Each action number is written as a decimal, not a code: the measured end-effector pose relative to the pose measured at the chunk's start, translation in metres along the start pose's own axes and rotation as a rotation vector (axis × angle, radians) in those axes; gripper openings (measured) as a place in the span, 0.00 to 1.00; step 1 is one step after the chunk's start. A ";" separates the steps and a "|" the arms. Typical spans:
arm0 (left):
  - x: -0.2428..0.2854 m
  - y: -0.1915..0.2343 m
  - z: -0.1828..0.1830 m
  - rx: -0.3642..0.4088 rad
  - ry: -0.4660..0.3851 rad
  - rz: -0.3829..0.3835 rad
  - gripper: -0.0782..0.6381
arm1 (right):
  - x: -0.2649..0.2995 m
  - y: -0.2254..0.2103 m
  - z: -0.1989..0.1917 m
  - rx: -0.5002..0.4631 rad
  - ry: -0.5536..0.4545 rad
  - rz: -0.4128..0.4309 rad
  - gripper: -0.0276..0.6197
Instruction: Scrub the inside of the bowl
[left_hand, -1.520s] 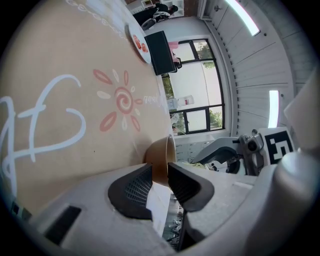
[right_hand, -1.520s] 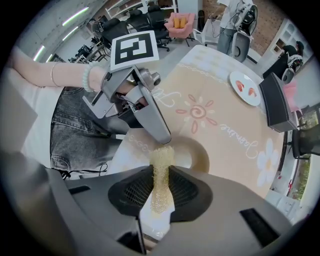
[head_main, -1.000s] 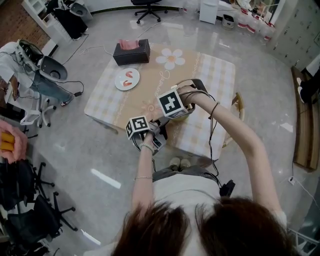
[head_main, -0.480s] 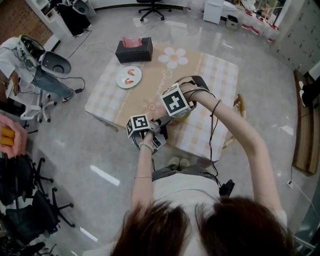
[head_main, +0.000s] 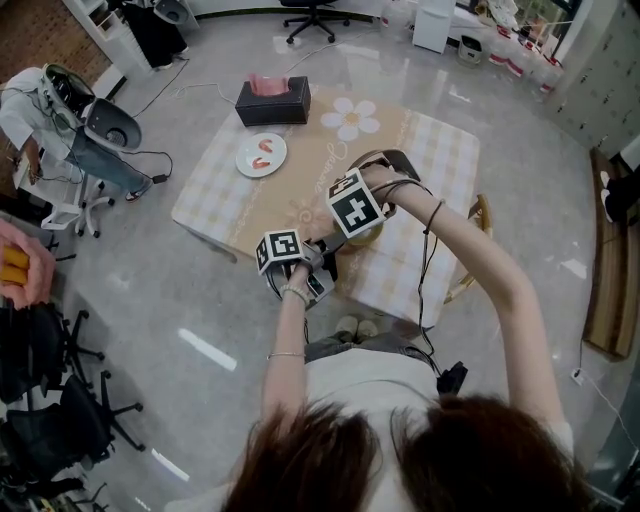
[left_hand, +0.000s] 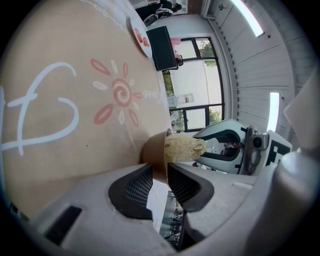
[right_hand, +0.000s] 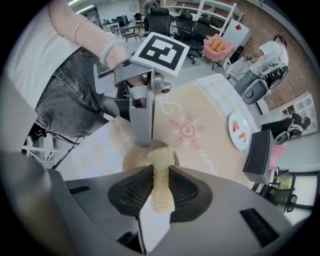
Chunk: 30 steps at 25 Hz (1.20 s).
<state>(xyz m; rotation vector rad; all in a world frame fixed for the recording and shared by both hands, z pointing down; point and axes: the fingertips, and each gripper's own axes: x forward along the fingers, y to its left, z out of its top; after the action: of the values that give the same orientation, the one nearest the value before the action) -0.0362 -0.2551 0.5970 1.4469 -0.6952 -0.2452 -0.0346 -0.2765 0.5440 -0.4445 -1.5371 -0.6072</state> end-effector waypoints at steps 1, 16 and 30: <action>0.000 0.000 0.000 0.001 -0.001 0.000 0.25 | 0.000 -0.001 0.000 -0.011 0.005 -0.007 0.17; 0.001 -0.001 -0.003 0.004 0.002 0.004 0.25 | 0.005 -0.007 -0.025 0.084 0.067 -0.024 0.17; 0.001 0.000 -0.003 0.005 0.012 0.004 0.25 | 0.011 -0.001 -0.044 0.196 0.130 0.001 0.17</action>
<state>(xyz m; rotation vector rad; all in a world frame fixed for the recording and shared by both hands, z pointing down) -0.0336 -0.2537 0.5972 1.4503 -0.6893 -0.2312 -0.0016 -0.3051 0.5547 -0.2518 -1.4550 -0.4694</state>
